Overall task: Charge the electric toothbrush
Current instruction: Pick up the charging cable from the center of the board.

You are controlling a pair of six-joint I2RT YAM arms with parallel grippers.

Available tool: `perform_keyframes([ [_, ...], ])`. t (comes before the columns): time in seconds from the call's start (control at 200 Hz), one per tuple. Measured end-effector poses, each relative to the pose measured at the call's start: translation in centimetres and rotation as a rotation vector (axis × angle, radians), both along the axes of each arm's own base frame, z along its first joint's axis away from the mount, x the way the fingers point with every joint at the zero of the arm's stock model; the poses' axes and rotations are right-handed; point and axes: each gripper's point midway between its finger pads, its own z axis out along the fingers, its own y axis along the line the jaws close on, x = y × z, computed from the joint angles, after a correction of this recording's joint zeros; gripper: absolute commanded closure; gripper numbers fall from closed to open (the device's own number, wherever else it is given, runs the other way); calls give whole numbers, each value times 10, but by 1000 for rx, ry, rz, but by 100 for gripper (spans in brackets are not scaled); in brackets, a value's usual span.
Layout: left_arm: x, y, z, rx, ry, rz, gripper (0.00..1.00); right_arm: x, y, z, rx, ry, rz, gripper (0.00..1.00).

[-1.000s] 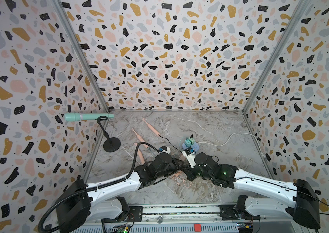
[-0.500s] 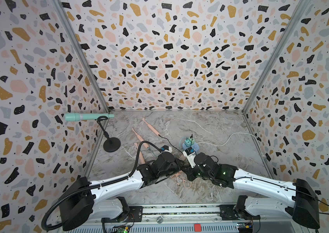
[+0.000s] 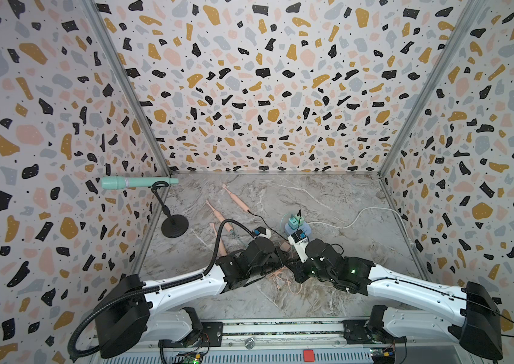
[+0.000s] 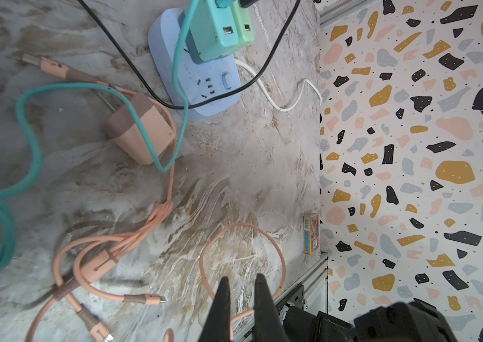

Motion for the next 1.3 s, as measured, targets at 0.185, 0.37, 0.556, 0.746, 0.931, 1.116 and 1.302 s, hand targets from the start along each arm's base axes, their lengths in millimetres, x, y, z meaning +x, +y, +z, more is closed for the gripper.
perform_keyframes([
  [0.185, -4, 6, 21, -56, -6, 35, 100, -12, -11, 16, 144, -76, 30, 29],
  [0.37, -6, 20, 33, -154, 22, 114, 100, -31, -19, 13, 294, -169, 103, 31],
  [0.556, -7, 22, 33, -200, 70, 158, 100, -32, -22, 24, 358, -294, 132, 47],
  [0.746, -7, 21, 34, -230, 98, 170, 100, -33, -13, 35, 374, -380, 168, 58],
  [0.931, -7, 20, 37, -249, 105, 174, 100, -27, -9, 24, 329, -397, 153, 59],
  [1.116, -7, 19, 37, -253, 107, 172, 100, -21, -7, 20, 311, -405, 129, 65],
  [1.302, -7, 17, 38, -262, 107, 165, 100, -16, -5, 23, 318, -419, 108, 67],
])
